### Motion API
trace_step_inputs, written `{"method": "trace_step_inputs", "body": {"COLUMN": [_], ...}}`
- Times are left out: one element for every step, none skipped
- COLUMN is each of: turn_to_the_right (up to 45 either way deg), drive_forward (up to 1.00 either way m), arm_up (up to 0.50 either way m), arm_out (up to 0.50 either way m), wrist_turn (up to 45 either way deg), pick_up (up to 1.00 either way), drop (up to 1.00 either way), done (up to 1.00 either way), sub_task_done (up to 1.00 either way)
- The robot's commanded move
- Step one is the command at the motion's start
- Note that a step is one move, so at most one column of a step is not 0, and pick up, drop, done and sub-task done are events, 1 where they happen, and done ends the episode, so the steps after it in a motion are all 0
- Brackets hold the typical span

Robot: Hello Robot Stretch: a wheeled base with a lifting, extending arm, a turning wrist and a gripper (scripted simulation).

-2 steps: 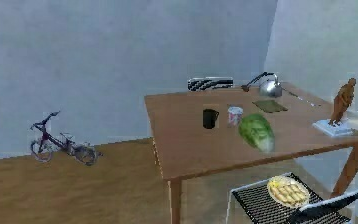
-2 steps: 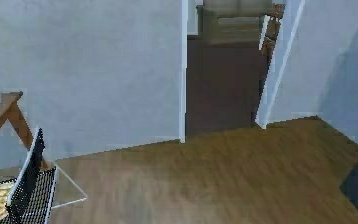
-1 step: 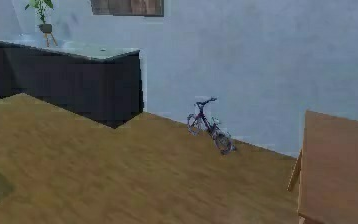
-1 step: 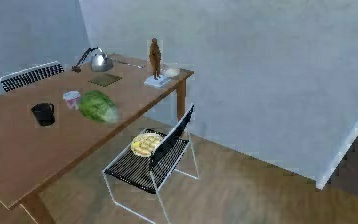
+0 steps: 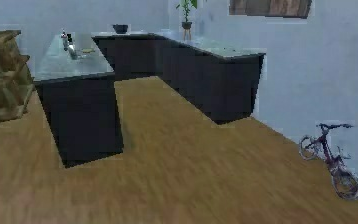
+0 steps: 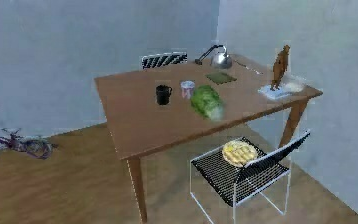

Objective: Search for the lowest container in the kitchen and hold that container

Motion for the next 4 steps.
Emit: {"method": "trace_step_inputs", "body": {"turn_to_the_right": [45.0, 15.0, 0.0, -39.0], "drive_forward": [0.0, 0.0, 0.5, 0.0], "arm_up": [0.0, 0.0, 0.0, 0.0], "arm_out": [0.0, 0.0, 0.0, 0.0], "wrist_turn": [0.0, 0.0, 0.0, 0.0], "pick_up": [0.0, 0.0, 0.0, 0.0], "drop": [0.0, 0.0, 0.0, 0.0], "done": [0.0, 0.0, 0.0, 0.0], "sub_task_done": [0.0, 0.0, 0.0, 0.0]}}
